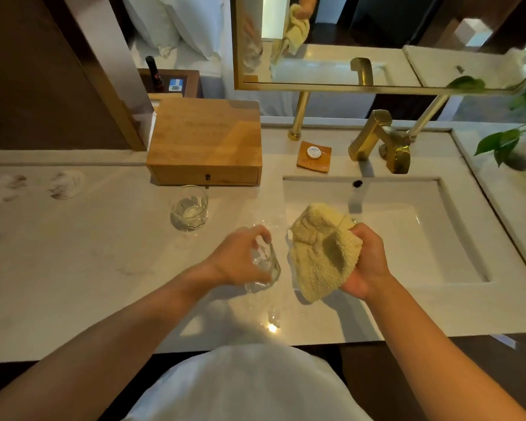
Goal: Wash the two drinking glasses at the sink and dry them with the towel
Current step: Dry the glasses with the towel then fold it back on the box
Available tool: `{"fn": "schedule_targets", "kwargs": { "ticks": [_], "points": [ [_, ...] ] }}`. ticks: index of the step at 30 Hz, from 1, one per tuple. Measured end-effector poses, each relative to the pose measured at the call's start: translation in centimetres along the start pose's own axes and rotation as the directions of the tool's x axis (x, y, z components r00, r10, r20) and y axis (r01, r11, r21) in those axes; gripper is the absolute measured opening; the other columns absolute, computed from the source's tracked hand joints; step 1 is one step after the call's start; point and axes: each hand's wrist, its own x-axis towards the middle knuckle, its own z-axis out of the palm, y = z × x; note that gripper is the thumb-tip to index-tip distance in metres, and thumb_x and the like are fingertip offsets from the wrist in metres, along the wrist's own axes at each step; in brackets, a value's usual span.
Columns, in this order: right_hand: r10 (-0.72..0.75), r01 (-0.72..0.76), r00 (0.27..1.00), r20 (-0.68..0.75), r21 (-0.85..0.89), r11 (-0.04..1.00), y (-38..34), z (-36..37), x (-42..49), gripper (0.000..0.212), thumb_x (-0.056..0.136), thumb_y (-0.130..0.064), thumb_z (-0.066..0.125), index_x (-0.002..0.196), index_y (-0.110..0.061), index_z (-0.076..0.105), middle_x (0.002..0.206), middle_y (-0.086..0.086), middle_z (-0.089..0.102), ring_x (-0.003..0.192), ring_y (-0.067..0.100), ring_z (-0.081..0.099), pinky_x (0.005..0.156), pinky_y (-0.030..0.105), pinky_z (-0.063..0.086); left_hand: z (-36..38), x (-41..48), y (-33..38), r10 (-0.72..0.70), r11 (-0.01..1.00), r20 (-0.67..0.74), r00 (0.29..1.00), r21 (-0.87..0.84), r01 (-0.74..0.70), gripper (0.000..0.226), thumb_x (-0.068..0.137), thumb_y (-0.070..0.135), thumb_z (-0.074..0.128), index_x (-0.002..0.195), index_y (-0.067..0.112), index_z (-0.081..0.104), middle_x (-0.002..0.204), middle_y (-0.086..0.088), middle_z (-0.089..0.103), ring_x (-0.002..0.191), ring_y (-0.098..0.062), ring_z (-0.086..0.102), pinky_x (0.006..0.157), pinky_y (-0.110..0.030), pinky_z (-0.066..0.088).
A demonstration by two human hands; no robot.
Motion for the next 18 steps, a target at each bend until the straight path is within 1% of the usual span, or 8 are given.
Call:
{"fn": "schedule_targets", "kwargs": {
  "ticks": [4,7,10,11,13,15,16,18],
  "points": [
    [0.065,-0.07,0.995,0.073,0.058,0.996,1.1,1.7,0.0,0.048,0.084,-0.038,0.054,0.117,-0.008,0.069,0.114,0.019,0.061,0.102,0.035,0.059,0.103,0.047,0.04,-3.3,-1.1,1.6,-0.094,0.608,0.178,0.979,-0.769,0.199,0.052,0.07,0.017,0.084,0.113,0.015,0.057,0.095,-0.011,0.066,0.082,-0.027,0.067,0.074,-0.043,0.06],
    [0.071,-0.071,0.992,0.1,-0.008,0.997,3.2,5.4,0.4,0.054,0.091,-0.039,0.056,0.133,-0.006,0.06,0.122,0.021,0.059,0.109,0.035,0.057,0.109,0.05,0.036,-2.7,-1.1,3.4,-0.177,0.447,0.158,0.971,-0.866,0.222,0.037,0.088,0.037,0.069,0.114,0.016,0.054,0.091,-0.009,0.064,0.08,-0.027,0.064,0.068,-0.041,0.054],
    [-0.155,0.152,0.988,0.012,-0.286,0.946,5.3,8.7,0.7,0.033,0.083,-0.033,0.066,0.106,-0.011,0.073,0.104,0.015,0.072,0.093,0.028,0.069,0.091,0.044,0.051,-1.7,-0.1,4.0,-0.466,0.342,0.073,0.882,-0.904,0.256,0.032,0.093,0.051,0.054,0.096,0.018,0.055,0.077,-0.01,0.054,0.058,-0.023,0.052,0.053,-0.027,0.039],
    [-0.299,0.277,0.954,0.029,-0.469,0.838,5.8,9.3,0.6,0.031,0.081,-0.033,0.068,0.106,-0.015,0.071,0.103,0.01,0.073,0.093,0.023,0.071,0.087,0.038,0.055,-1.9,0.0,3.8,-0.494,0.258,0.135,0.859,-0.921,0.293,0.032,0.092,0.05,0.054,0.09,0.019,0.056,0.073,-0.01,0.055,0.053,-0.022,0.05,0.052,-0.025,0.035],
    [-0.519,0.503,0.81,0.272,-0.776,0.38,6.3,9.7,0.3,0.036,0.081,-0.039,0.069,0.113,-0.023,0.063,0.108,0.001,0.067,0.098,0.011,0.066,0.085,0.023,0.052,-2.9,0.0,3.0,-0.433,0.085,0.339,0.835,-0.907,0.412,0.031,0.083,0.047,0.059,0.087,0.016,0.063,0.071,-0.01,0.06,0.054,-0.021,0.052,0.057,-0.027,0.035],
    [-0.526,0.581,0.674,0.519,-0.812,-0.056,6.3,9.5,0.3,0.035,0.082,-0.043,0.066,0.113,-0.034,0.053,0.112,0.0,0.056,0.102,0.012,0.059,0.083,0.021,0.05,-3.6,-0.4,2.6,-0.379,0.007,0.447,0.81,-0.874,0.486,0.03,0.071,0.042,0.064,0.08,0.014,0.069,0.075,-0.008,0.063,0.067,-0.022,0.053,0.064,-0.029,0.037],
    [-0.523,0.608,0.631,0.573,-0.784,-0.127,6.1,9.5,0.3,0.034,0.082,-0.042,0.064,0.113,-0.036,0.052,0.111,0.003,0.055,0.101,0.015,0.058,0.082,0.023,0.051,-3.8,-0.6,2.9,-0.386,-0.003,0.452,0.804,-0.872,0.489,0.027,0.069,0.04,0.064,0.078,0.014,0.068,0.073,-0.007,0.063,0.067,-0.021,0.053,0.064,-0.029,0.036],
    [-0.615,0.642,0.596,0.516,-0.766,-0.021,5.5,10.3,0.6,0.03,0.083,-0.042,0.06,0.11,-0.028,0.057,0.105,0.004,0.06,0.095,0.01,0.06,0.077,0.019,0.05,-4.0,-0.8,4.9,-0.423,0.007,0.373,0.826,-0.91,0.415,0.022,0.077,0.037,0.058,0.077,0.015,0.061,0.061,-0.005,0.058,0.051,-0.017,0.052,0.053,-0.024,0.032]
  ]
}}
